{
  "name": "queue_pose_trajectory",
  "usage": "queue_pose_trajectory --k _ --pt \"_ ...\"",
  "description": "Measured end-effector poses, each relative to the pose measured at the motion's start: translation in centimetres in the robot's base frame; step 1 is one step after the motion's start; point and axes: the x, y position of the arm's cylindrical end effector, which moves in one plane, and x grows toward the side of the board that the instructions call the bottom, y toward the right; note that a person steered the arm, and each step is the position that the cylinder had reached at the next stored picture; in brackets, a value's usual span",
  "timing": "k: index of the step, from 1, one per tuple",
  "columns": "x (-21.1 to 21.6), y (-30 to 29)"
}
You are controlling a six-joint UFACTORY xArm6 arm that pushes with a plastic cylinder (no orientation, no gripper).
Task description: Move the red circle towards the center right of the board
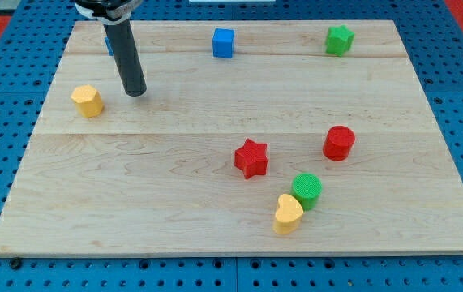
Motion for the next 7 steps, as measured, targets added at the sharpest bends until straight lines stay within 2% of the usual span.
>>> queue_pose_trajectory --k 2,4,5,6,7 --pt "0.2 1.3" --pt "1.0 16.4" --pt "6.6 23.0" --pt "11.9 23.5" --pt "12.3 25.7"
